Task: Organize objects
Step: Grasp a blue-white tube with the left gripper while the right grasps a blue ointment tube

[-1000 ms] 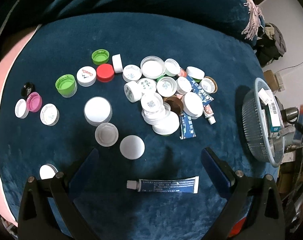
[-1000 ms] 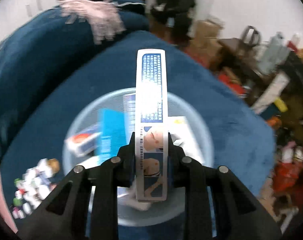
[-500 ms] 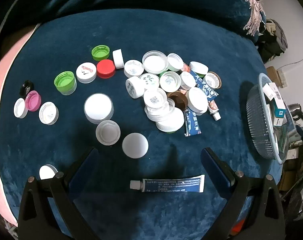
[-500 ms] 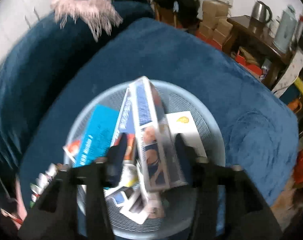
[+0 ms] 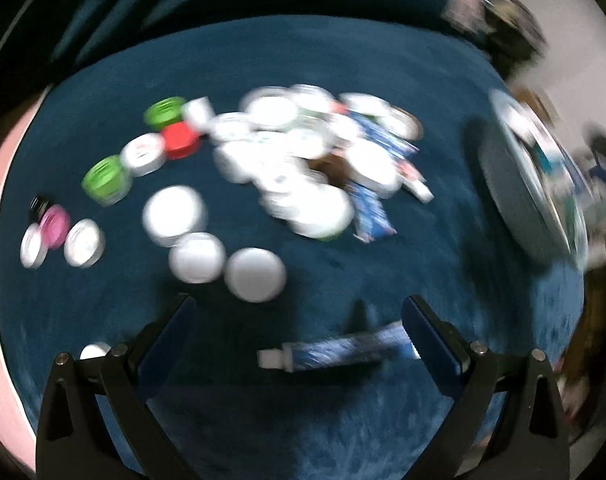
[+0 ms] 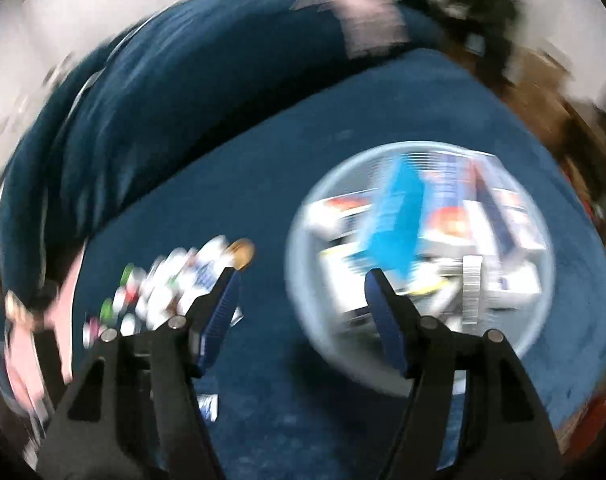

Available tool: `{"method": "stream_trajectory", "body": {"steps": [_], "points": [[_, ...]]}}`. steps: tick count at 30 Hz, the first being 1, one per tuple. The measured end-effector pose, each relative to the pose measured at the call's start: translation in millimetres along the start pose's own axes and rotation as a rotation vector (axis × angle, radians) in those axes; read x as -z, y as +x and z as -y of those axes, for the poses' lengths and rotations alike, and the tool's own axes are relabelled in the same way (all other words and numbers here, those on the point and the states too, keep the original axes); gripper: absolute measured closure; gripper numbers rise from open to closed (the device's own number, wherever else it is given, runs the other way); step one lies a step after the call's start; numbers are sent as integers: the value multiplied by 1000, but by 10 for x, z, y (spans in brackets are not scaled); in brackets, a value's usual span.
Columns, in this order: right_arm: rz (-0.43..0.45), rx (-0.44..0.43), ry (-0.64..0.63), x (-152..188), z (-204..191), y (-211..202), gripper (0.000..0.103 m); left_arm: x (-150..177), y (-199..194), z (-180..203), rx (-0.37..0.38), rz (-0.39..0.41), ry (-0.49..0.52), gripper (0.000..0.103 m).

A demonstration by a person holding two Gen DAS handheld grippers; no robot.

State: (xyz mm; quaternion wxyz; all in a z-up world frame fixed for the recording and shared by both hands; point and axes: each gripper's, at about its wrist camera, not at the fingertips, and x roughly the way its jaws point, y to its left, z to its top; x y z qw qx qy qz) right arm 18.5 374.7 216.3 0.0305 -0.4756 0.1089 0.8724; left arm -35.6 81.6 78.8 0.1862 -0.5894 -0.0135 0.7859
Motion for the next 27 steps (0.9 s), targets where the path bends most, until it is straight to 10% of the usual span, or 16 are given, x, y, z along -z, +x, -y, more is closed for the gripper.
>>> {"method": "stream_trajectory", "body": {"steps": [4,11,18,27], "points": [[-54,-37,-140,74,-359,199,37,204,99,329,-27,-17,261,1],[-160,-90,-224,121,-702,643,37,357,439,403,-86,-73,396,12],[-215,-152,-259,20,-1048,1152,38,165,259,-76,54,-70,103,64],[-295,-152,-161,-164,-1116,1748,57,42,211,-474,171,-70,-104,63]]}}
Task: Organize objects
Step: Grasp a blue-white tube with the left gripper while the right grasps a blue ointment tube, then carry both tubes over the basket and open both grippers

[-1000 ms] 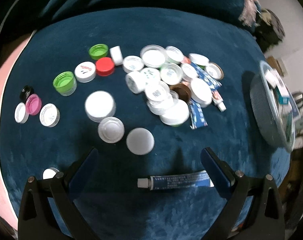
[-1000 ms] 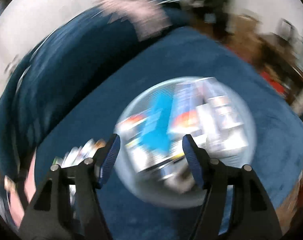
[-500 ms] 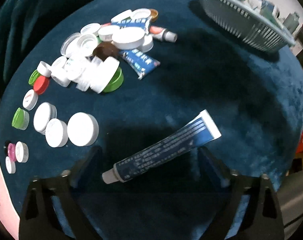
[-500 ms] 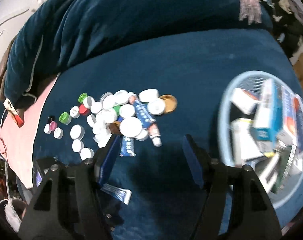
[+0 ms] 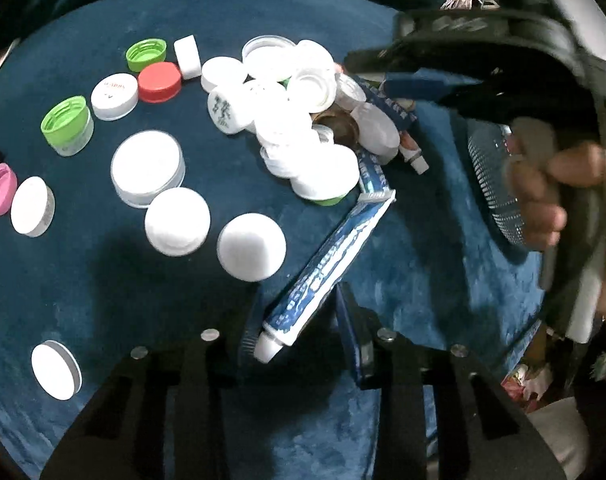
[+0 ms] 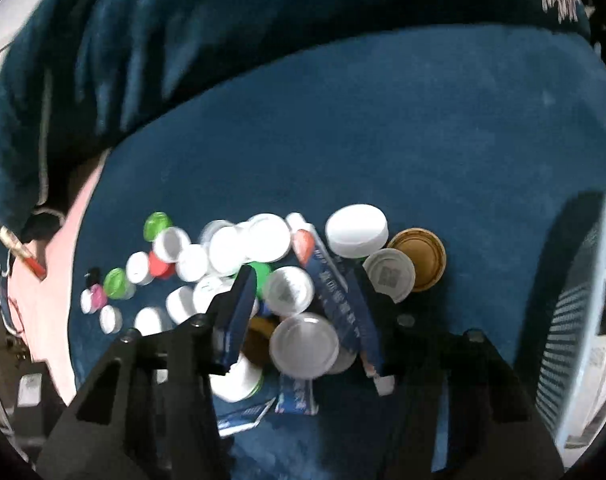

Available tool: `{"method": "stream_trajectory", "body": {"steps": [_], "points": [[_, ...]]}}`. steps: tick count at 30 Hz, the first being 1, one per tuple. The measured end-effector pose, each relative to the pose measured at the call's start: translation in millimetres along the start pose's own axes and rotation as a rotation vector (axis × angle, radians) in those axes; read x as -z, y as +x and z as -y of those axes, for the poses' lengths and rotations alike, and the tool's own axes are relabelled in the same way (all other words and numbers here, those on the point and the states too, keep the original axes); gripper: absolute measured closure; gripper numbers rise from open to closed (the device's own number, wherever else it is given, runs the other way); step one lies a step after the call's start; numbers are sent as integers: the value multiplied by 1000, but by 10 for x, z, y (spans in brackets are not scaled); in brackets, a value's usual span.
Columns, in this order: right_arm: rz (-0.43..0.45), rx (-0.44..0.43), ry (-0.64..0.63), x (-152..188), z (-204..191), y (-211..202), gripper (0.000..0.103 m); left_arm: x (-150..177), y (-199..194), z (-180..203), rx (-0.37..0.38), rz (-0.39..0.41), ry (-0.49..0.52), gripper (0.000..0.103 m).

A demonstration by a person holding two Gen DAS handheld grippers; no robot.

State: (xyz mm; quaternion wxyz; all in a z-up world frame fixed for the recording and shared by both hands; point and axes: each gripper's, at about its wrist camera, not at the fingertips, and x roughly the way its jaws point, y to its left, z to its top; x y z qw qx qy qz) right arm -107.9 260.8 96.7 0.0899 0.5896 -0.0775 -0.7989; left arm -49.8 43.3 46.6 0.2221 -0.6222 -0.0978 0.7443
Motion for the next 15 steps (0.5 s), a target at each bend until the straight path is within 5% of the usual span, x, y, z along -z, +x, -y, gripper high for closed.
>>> {"method": "stream_trajectory", "body": {"steps": [5,6,10,15], "points": [[-30,57,18,-6,54,190,58,-65,44,90,34,8,-14,32],[-36,64,18,-5,58,202,66,-74,60,105,31,9,-12,29],[-61,115,-29,32,29,194,83,-19,83,95,17,16,-14,27],[-112,114,-47,88,81,77,83,-88,38,65,30,25,-42,29]]}}
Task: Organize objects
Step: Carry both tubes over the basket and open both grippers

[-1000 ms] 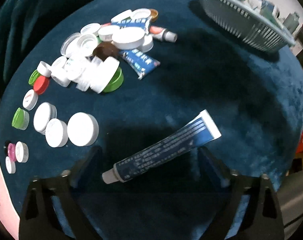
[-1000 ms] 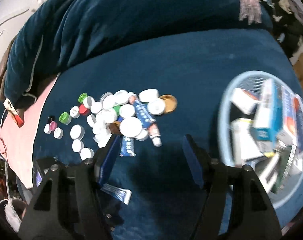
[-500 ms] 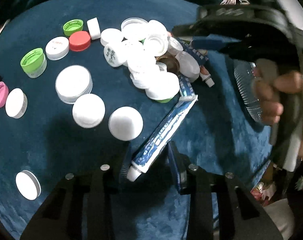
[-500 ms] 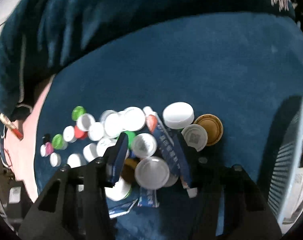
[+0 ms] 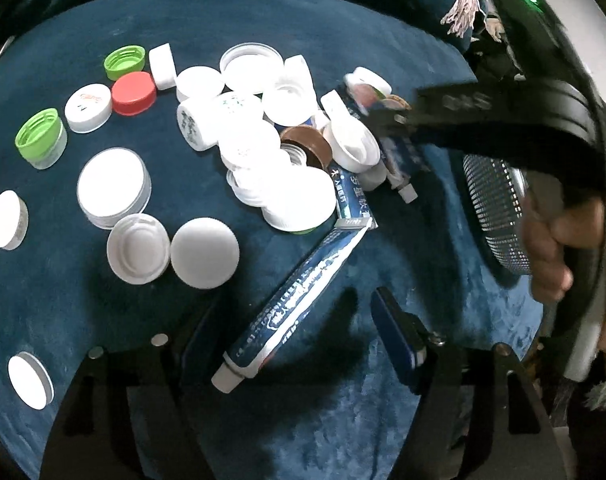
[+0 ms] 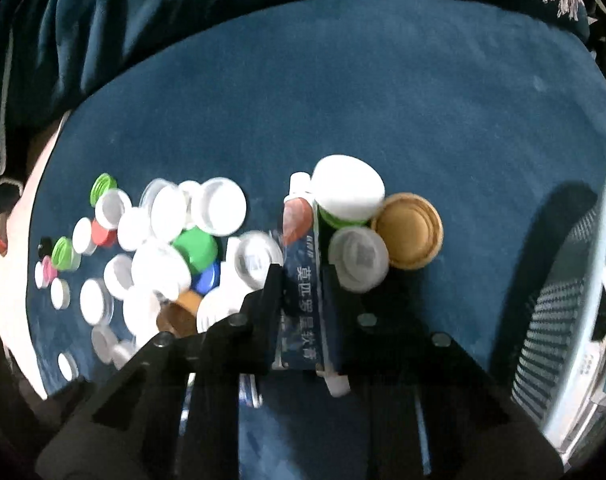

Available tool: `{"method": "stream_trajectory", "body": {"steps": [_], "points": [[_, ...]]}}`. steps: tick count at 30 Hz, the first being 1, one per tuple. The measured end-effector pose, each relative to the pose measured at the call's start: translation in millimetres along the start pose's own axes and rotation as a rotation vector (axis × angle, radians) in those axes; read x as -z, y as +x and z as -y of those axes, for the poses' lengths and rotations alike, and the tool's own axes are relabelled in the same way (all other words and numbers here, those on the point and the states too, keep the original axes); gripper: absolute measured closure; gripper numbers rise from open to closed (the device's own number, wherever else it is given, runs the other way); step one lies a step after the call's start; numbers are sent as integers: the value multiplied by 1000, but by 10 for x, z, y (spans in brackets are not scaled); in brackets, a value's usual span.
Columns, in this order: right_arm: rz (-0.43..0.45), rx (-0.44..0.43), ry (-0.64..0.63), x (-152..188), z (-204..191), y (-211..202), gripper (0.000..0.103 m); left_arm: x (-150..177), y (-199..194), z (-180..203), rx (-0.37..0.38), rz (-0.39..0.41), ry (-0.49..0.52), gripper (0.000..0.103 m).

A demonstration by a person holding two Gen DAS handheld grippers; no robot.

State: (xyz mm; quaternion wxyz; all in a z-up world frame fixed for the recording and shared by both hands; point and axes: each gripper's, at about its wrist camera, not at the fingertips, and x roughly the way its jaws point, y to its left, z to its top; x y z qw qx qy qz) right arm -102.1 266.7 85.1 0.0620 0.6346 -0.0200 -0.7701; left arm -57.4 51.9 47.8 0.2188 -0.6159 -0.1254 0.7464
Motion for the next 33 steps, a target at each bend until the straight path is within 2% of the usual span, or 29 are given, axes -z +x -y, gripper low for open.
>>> {"method": "stream_trajectory", "body": {"steps": [5,7,9,11,12,14,17,20,27,28,33], "points": [[-57,-29,57,199,154,-226,83,8,-43,5,-15,-5,4,31],[-116,-50,81,315,225,-205,83,-5,-28,5,-25,-8,12,32],[-138,-36,85,354,245,-125,82,-22,-3,18,-47,-8,28,34],[-141,-26,72,357,218,-42,80,1,17,76,-87,-1,66,44],[-146,-18,63,356,197,2,80,3,39,99,-100,4,77,58],[-152,-16,58,360,175,42,81,8,41,124,-121,6,83,77],[-146,-32,68,380,160,-27,82,6,-27,81,-52,7,30,82],[-115,-62,88,412,146,-173,82,36,-106,92,2,15,7,82],[-35,-108,122,492,141,-489,83,85,-268,296,37,41,32,82],[-25,-114,130,606,155,-564,83,92,-282,335,44,44,34,82],[35,-133,174,767,283,-837,83,21,-370,559,97,61,53,82]]}}
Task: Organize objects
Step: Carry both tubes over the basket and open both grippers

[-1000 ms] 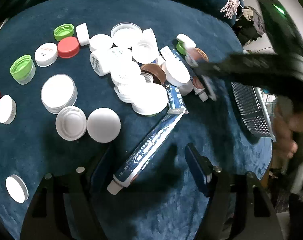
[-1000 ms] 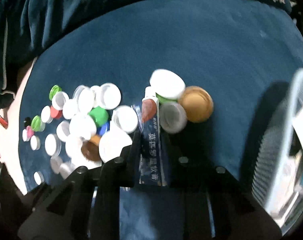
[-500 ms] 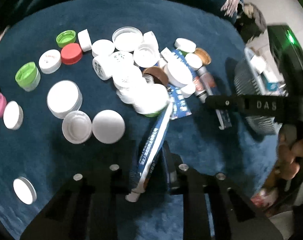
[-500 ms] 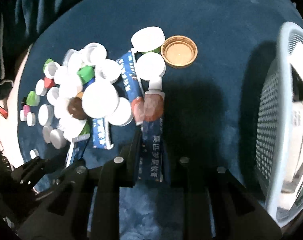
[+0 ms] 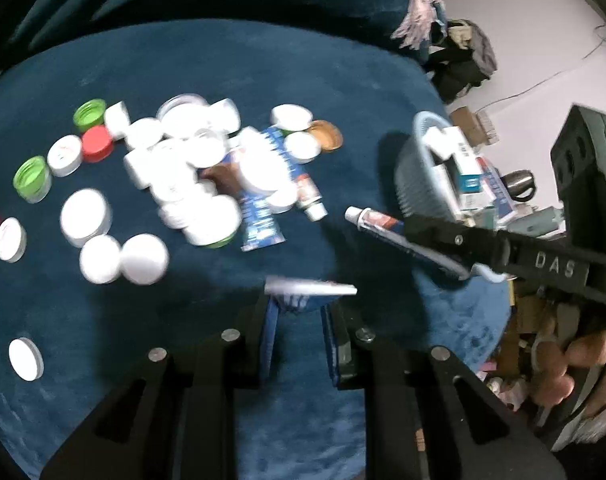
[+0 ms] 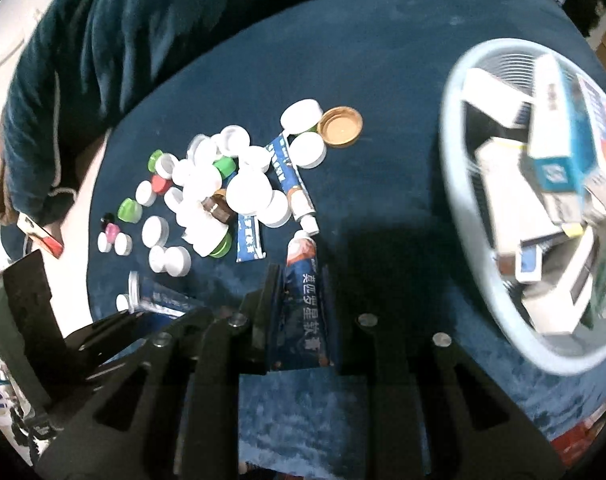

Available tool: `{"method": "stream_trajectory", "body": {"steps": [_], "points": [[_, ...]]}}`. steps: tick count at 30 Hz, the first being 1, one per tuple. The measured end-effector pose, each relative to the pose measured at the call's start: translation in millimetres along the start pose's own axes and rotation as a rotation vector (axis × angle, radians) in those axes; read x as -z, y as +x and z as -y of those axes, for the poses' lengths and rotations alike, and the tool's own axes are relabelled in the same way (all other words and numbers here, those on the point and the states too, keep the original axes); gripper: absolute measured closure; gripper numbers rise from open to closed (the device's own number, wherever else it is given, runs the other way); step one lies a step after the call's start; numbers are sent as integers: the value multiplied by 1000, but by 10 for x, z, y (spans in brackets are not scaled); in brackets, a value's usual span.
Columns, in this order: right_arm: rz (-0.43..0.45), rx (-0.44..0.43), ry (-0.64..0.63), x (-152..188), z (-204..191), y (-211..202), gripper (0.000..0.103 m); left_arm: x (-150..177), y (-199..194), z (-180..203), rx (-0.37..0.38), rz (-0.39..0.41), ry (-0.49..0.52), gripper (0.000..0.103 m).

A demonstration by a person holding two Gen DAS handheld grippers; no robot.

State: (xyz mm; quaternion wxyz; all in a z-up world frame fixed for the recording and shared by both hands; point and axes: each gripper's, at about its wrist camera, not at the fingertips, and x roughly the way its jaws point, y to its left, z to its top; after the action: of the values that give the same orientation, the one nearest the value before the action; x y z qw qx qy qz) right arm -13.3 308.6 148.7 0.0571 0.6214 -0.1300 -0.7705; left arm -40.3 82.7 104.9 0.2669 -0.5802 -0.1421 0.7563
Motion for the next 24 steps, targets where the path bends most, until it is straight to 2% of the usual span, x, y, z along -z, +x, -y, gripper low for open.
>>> {"method": "stream_trajectory", "body": {"steps": [8,14,19,24], "points": [[163,-62,143,305,325,-589,83,-124,-85,529,114,35,43,82],[340,-109,339,568,959,-1161,83,-221,-123,857,207,46,41,82],[446,-37,525,820,1545,-1443,83,-319,20,1223,286,26,57,82],[465,27,650,945,1899,-1464,83,-402,263,1597,327,-6,91,82]]}}
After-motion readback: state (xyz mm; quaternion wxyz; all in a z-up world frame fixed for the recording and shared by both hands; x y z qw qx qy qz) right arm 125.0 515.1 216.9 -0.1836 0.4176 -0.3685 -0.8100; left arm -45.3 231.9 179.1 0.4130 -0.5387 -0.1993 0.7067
